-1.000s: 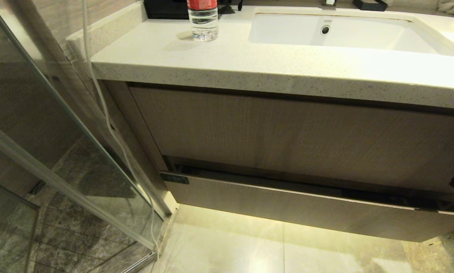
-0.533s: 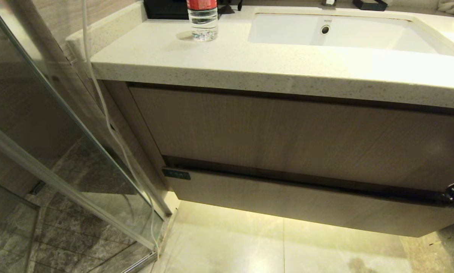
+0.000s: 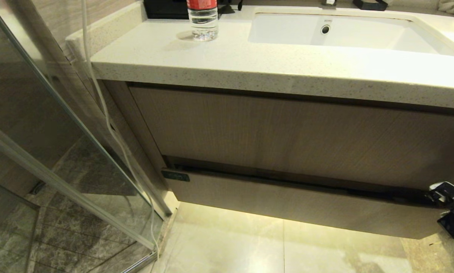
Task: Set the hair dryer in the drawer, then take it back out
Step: Close the drawer
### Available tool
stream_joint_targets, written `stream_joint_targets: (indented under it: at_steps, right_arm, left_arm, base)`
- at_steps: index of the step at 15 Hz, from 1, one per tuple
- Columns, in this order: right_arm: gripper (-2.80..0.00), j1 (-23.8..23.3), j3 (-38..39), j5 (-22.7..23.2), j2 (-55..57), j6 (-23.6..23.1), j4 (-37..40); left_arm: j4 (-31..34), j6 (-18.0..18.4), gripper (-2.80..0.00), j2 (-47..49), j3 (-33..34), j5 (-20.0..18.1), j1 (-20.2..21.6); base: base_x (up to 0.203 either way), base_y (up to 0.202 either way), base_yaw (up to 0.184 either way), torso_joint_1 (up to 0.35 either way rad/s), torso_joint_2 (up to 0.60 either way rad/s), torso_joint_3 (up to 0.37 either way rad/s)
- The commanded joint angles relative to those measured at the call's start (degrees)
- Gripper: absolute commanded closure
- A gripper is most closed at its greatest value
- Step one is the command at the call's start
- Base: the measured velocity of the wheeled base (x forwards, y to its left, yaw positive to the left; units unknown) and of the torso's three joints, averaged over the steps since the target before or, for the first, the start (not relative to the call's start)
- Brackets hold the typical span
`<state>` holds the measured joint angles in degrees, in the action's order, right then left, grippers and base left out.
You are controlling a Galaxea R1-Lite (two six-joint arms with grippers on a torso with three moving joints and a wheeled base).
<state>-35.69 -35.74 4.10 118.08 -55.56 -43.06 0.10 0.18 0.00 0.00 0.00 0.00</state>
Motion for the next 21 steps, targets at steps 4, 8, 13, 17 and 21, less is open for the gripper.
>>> stream_joint_targets:
  at_steps: [4, 8, 13, 17, 21]
  right_arm:
    - [0.00, 0.00, -1.55, 0.56, 6.18, -1.69, -2.96]
    - [0.00, 0.01, -2.91, 0.98, 10.45, -3.60, -6.26]
    - [0.00, 0.25, -5.89, 1.26, 13.44, -3.76, -11.37]
    - [0.00, 0.59, -7.45, 3.27, 12.67, -0.61, -16.26]
    - [0.00, 1.15, -7.14, 3.91, 11.12, 1.42, -20.57]
  left_arm:
    - [-0.01, 0.00, 0.00, 0.00, 0.00, 0.00, 0.00]
    - [-0.01, 0.00, 0.00, 0.00, 0.00, 0.00, 0.00]
    - [-0.01, 0.00, 0.00, 0.00, 0.00, 0.00, 0.00]
    - [-0.01, 0.00, 0.00, 0.00, 0.00, 0.00, 0.00]
    - [-0.01, 0.00, 0.00, 0.00, 0.00, 0.00, 0.00]
  base:
    - [0.000, 0.000, 0.000, 0.000, 0.00, 0.000]
    - [0.000, 0.000, 0.000, 0.000, 0.00, 0.000]
    - [0.000, 0.000, 0.000, 0.000, 0.00, 0.000]
    - [0.000, 0.000, 0.000, 0.000, 0.00, 0.000]
    - [0.000, 0.000, 0.000, 0.000, 0.00, 0.000]
